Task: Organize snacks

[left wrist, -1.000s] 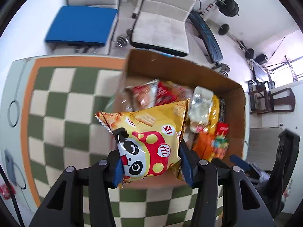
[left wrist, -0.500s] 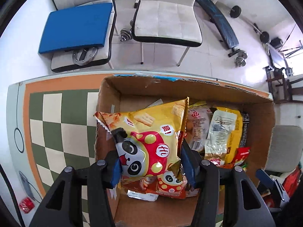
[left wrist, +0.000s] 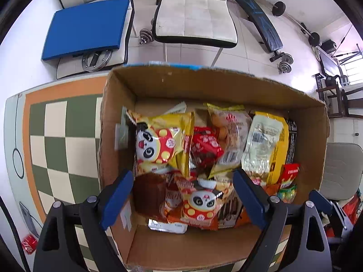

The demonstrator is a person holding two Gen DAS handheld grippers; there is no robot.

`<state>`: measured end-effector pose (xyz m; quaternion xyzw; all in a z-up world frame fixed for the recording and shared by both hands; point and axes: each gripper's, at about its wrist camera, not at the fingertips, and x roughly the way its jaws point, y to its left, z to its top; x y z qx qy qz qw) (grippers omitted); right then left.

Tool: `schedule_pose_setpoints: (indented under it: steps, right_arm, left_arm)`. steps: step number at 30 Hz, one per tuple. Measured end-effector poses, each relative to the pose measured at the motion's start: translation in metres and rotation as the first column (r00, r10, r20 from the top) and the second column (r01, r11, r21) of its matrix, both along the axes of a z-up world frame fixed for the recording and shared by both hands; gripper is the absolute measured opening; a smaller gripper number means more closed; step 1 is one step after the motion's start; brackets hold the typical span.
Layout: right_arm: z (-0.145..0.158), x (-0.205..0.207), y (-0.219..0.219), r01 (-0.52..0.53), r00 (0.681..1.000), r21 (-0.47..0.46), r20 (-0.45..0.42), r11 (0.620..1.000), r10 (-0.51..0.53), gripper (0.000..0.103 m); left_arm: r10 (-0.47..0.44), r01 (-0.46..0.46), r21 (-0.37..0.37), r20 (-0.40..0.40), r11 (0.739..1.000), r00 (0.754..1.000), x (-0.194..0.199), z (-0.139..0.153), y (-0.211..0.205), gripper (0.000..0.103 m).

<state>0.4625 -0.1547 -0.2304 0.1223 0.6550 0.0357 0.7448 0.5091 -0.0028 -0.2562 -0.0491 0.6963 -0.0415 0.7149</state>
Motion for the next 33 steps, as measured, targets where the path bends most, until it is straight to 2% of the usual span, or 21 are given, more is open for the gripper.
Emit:
schedule_pose_setpoints:
  steps: [6,17,23,32,33]
  right_arm:
    - [0.003,-0.008,-0.004,-0.018,1.0,-0.024,-0.003,1.0,0.018,0.096]
    - [0.022,-0.04,-0.007,-0.067,0.997,-0.053,0.031,0.996,0.069,0.096]
    - [0.053,-0.071,-0.008,-0.088,0.992,-0.054,0.092,0.995,0.092,0.096]
    - [0.11,-0.128,-0.014,-0.105,0.975,-0.05,0.193,0.993,0.113,0.096]
    - [0.117,-0.138,-0.015,-0.104,0.972,-0.05,0.206,0.993,0.112,0.096]
  left_arm:
    - [0.007,-0.006,-0.02,0.019,1.0,1.0,-0.027,0.007,0.002,0.09]
    - [0.032,-0.039,0.033,0.176,0.999,0.984,-0.085,0.058,0.003,0.09]
    - [0.04,-0.052,0.038,0.264,0.998,0.964,-0.121,0.095,0.001,0.09]
    - [0.011,-0.042,0.073,0.384,0.996,0.923,-0.188,0.152,-0.013,0.09]
    - [0.014,-0.047,0.071,0.41,0.996,0.912,-0.197,0.16,-0.014,0.09]
